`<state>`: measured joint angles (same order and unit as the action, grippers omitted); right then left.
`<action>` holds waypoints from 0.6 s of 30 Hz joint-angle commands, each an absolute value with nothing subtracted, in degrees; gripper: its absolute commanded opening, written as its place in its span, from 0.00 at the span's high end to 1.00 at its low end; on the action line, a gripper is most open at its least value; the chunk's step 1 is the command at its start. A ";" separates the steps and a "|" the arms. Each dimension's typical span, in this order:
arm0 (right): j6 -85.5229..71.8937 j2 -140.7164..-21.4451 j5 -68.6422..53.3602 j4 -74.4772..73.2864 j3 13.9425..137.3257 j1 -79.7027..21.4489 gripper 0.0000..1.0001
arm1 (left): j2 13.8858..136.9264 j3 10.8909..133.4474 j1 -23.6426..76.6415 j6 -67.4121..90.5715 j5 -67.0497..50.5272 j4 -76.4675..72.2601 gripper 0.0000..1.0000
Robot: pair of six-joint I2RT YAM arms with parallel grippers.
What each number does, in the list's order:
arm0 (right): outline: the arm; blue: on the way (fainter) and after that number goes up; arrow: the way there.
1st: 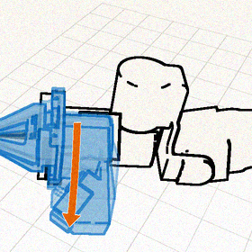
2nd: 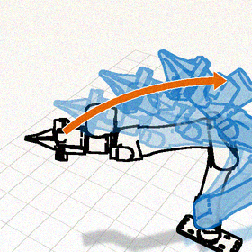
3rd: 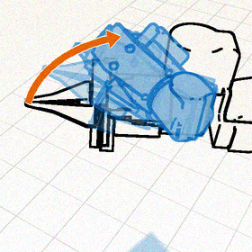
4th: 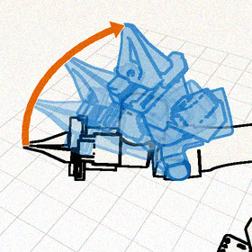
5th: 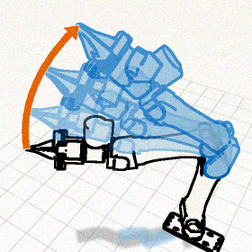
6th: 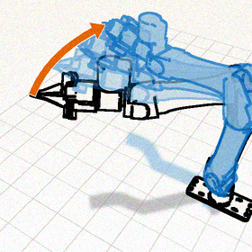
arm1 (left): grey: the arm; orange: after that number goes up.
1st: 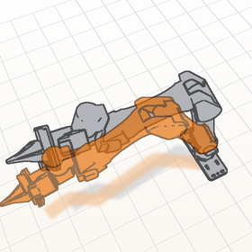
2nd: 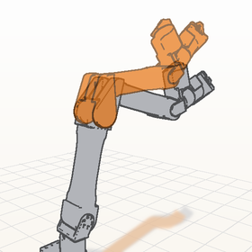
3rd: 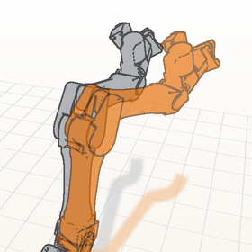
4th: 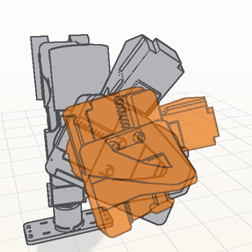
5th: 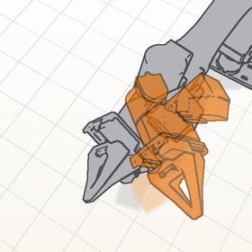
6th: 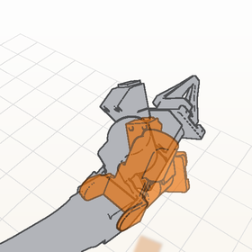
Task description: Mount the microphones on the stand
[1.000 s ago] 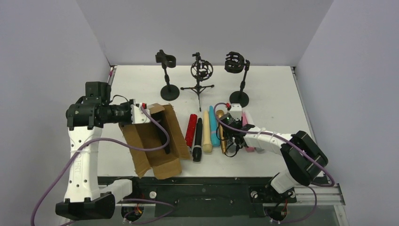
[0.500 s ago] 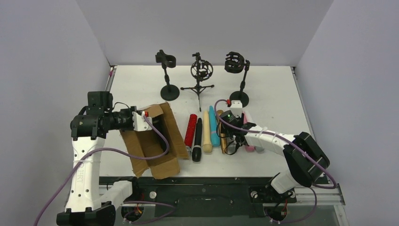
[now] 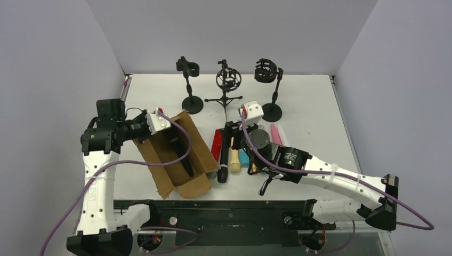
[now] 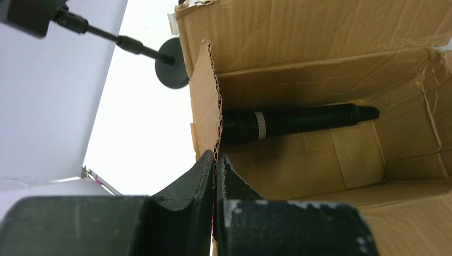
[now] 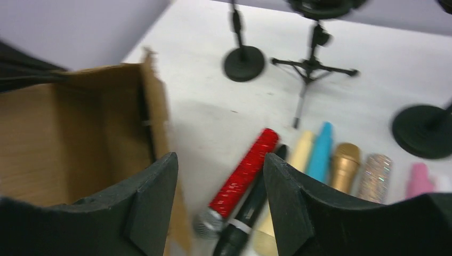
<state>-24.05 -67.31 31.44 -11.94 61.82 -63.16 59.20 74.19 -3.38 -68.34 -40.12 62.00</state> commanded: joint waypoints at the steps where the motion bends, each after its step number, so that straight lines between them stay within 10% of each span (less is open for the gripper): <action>1: -16.02 -70.35 22.16 -7.25 66.63 -70.11 0.45 | 58.39 76.49 -5.72 -63.54 -41.39 59.94 1.00; 18: -10.71 -101.83 -2.65 1.56 81.10 -69.85 0.43 | 57.09 78.40 -10.18 -55.30 -44.38 58.62 1.00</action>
<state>-13.13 -99.81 0.64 -1.39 76.79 -69.80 57.34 74.63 -9.56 -58.78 -41.21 61.76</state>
